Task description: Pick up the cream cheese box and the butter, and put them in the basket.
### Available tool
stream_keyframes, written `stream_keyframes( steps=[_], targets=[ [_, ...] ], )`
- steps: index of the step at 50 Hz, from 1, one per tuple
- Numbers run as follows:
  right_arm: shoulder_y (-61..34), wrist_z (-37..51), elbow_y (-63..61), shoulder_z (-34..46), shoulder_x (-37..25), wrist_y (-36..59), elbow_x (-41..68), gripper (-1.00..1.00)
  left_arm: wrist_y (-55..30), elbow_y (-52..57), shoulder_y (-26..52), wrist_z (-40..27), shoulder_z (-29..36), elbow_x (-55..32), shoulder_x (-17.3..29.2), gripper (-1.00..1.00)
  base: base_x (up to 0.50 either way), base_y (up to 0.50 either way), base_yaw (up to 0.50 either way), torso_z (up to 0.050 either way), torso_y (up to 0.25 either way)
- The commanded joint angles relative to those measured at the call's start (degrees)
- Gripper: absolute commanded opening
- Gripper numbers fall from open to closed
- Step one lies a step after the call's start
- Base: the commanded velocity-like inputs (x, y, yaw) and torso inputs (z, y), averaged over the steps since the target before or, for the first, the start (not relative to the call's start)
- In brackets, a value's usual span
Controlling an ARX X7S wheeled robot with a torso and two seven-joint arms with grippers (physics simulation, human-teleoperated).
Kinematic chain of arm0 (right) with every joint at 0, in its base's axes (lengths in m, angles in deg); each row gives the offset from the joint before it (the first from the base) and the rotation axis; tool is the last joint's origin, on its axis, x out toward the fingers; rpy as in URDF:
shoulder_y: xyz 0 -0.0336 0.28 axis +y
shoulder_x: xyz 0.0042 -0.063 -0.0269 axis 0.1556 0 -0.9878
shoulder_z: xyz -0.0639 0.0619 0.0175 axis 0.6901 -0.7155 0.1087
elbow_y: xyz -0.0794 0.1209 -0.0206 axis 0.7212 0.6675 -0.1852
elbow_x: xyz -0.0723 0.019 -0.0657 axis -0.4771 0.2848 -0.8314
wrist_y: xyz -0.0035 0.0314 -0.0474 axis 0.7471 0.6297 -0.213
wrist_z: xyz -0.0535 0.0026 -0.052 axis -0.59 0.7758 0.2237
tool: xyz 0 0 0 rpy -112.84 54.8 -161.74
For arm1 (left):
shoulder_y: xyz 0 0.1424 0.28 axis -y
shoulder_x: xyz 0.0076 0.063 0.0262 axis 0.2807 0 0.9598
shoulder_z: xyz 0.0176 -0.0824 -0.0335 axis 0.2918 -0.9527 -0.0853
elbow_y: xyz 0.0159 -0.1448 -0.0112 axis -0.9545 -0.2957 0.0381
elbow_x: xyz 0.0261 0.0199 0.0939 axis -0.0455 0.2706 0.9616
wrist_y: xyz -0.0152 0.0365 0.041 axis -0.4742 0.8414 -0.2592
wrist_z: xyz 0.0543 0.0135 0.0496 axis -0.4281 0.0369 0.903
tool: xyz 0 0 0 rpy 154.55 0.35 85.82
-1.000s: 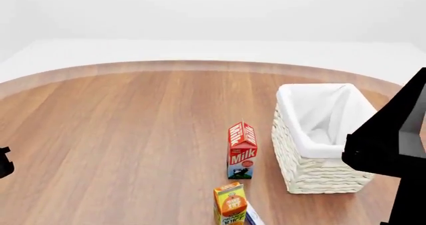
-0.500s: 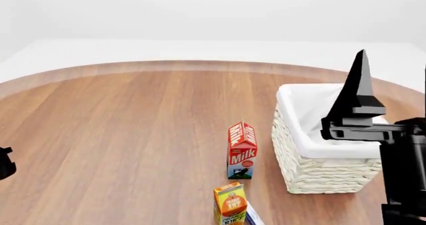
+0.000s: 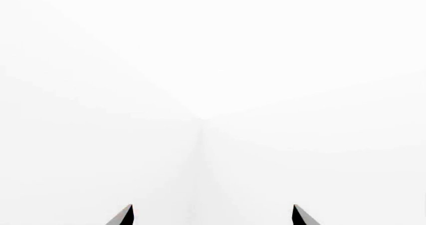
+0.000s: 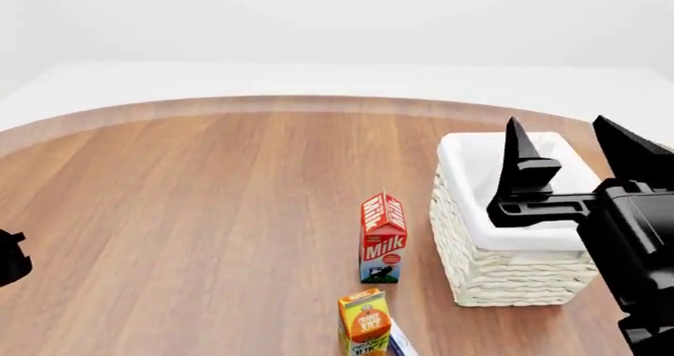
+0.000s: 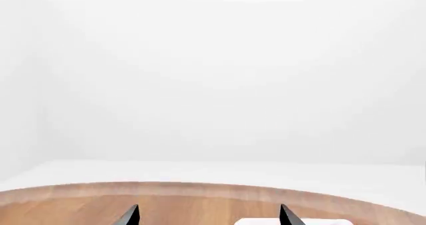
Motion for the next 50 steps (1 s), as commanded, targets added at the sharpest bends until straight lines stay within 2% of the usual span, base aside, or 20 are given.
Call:
stream_keyframes(
  steps=[1,8,21,31,50],
  targets=[
    [-6.62,9.27,3.75,1.64,-5.11,4.84,15.64,1.00,-0.38,0.03,0.00,0.73,-0.81,0.89,-0.59,1.00,0.00,0.00,0.00,0.000,0.000],
    [-11.54,15.66,7.22,9.38,-7.76,6.25,23.90,1.00,-0.71,0.23,-0.09,0.57,-0.73,0.82,-0.41,1.00,0.00,0.00,0.00,0.000,0.000],
    [-19.56,16.34,12.69,18.27,-6.67,9.04,26.92,1.00,-0.82,-0.17,-0.03,0.27,-0.12,0.99,-0.19,1.00,0.00,0.00,0.00,0.000,0.000],
    [-23.17,14.49,16.72,23.51,-3.53,11.52,24.10,1.00,-0.64,-1.12,0.24,0.16,0.76,1.14,-0.02,1.00,0.00,0.00,0.00,0.000,0.000],
    [-21.70,9.67,17.55,26.94,-1.44,13.49,18.24,1.00,-0.66,-1.55,0.19,-0.22,1.27,1.14,0.38,1.00,0.00,0.00,0.00,0.000,0.000]
  ],
)
